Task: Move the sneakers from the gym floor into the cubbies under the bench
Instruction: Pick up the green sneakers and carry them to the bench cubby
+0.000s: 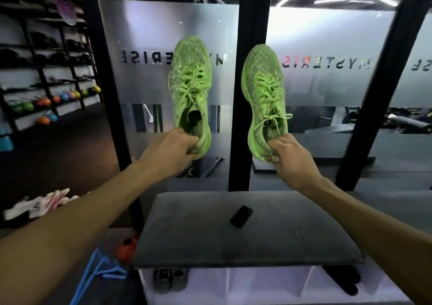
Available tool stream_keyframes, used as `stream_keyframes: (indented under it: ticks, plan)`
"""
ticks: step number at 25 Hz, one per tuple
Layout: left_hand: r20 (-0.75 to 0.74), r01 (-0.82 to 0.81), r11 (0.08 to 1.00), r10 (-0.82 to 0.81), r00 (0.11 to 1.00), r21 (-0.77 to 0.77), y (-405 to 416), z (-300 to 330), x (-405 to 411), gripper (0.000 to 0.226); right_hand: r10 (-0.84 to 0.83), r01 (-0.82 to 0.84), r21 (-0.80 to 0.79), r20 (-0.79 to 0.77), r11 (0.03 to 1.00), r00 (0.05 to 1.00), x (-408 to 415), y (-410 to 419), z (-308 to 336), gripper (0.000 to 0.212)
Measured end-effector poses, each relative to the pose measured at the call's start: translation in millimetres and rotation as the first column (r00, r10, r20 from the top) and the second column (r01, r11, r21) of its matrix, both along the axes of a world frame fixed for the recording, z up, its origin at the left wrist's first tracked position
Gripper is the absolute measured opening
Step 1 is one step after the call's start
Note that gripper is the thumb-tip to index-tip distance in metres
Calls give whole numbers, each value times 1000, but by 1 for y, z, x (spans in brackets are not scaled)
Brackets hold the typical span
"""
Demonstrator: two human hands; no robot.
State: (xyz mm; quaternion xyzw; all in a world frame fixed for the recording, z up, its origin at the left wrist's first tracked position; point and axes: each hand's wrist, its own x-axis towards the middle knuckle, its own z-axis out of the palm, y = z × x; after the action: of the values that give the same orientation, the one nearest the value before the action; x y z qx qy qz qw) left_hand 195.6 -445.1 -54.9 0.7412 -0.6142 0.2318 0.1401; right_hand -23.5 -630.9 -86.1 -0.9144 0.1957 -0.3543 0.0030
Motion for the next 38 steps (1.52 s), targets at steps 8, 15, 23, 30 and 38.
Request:
stream_keyframes:
  ticks: [8, 15, 23, 30, 38]
  plan:
    - [-52, -84, 996, 84, 995, 18, 42, -17, -27, 16, -38, 37, -25, -19, 999, 999, -7, 26, -20, 21]
    - [-58, -73, 997, 73, 996, -2, 67, -61, -42, 21, -31, 31, -32, -2, 999, 1000, -20, 54, -60, 20]
    - [-63, -76, 997, 75, 995, -1, -27, -181, 30, 31, -15, 17, -46, 34, 999, 999, 61, -36, -175, 20]
    - [-42, -106, 994, 106, 993, -2, -96, -317, 97, 27, 23, -22, -53, 12, 998, 1000, 134, -107, -308, 31]
    - [-72, -110, 994, 112, 991, 23, -79, -421, 108, 30, 20, -19, -11, 66, 1000, 998, 146, -97, -416, 19]
